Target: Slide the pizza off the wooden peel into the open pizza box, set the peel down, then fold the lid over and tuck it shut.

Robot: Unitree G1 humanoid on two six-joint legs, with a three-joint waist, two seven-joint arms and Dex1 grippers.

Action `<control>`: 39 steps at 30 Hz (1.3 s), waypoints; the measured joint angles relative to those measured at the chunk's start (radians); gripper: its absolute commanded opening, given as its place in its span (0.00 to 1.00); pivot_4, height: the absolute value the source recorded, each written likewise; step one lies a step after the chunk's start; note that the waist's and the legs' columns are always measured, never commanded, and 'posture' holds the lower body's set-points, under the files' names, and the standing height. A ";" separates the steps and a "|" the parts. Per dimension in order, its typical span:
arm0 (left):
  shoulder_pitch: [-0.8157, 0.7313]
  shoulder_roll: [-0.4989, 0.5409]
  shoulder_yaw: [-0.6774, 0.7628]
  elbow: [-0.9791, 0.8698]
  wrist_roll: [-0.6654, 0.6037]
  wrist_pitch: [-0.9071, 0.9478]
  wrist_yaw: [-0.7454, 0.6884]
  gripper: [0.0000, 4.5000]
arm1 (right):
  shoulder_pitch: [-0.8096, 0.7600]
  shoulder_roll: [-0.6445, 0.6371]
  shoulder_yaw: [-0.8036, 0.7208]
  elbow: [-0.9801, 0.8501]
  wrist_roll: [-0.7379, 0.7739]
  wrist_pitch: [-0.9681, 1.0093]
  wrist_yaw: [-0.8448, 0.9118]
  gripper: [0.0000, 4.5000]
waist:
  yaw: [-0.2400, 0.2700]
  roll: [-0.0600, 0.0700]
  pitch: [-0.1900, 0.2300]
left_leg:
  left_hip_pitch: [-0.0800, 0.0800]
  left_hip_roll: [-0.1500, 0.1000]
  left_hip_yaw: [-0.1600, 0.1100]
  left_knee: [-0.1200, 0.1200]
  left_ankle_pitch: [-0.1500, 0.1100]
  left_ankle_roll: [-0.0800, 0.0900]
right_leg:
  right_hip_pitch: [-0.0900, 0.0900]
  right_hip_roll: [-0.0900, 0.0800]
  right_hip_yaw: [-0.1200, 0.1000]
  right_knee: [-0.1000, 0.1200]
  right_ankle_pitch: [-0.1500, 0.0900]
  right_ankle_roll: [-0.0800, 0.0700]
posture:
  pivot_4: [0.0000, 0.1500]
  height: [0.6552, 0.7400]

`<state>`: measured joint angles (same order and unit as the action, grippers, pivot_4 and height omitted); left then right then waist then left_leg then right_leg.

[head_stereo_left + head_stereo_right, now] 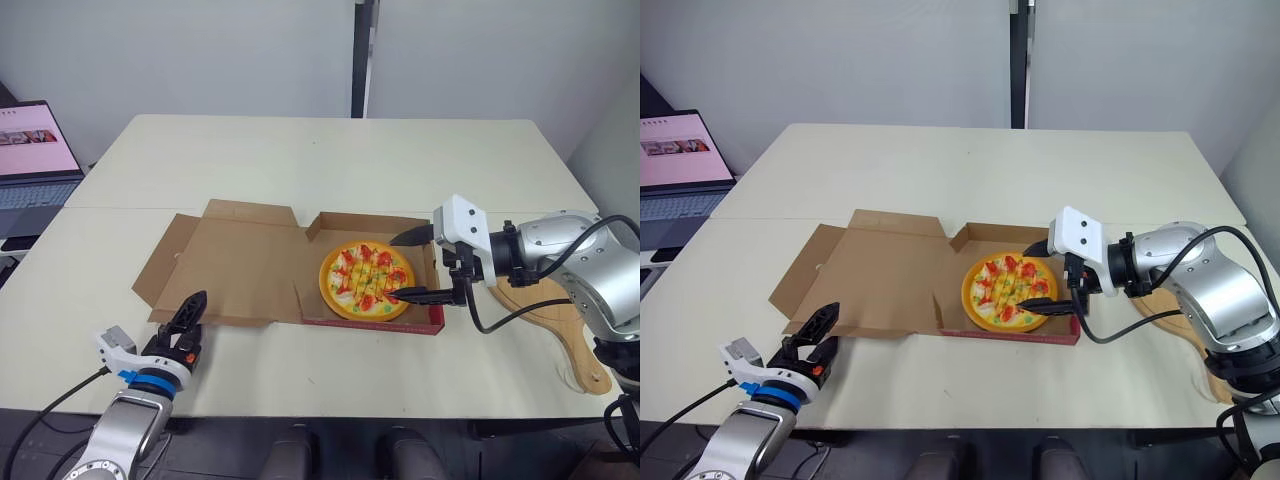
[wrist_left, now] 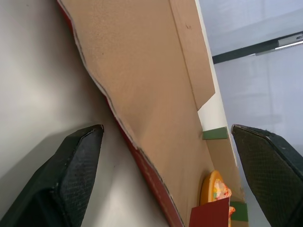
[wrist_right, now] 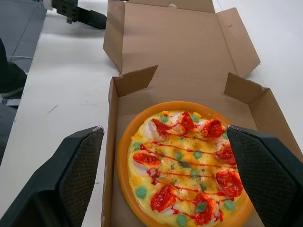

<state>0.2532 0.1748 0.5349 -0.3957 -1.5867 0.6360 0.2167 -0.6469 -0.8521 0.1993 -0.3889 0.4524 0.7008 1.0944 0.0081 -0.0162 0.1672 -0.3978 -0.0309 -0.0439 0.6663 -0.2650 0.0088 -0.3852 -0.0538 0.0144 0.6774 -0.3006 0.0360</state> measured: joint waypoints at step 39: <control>0.042 0.112 -0.078 -0.039 0.108 -0.041 -0.128 0.01 | 0.011 0.038 0.004 0.000 -0.044 -0.017 -0.035 1.00 | -0.001 0.000 0.000 | -0.001 0.000 -0.001 -0.002 0.000 0.000 | -0.001 0.000 0.000 -0.004 0.000 0.000 | 1.00 0.90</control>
<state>0.2950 0.2871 0.4565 -0.4346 -1.4784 0.5947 0.0885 -0.6362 -0.8138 0.2033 -0.3890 0.4081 0.6836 1.0590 0.0071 -0.0164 0.1674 -0.3990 -0.0308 -0.0445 0.6639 -0.2651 0.0088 -0.3858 -0.0538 0.0140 0.6733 -0.3008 0.0356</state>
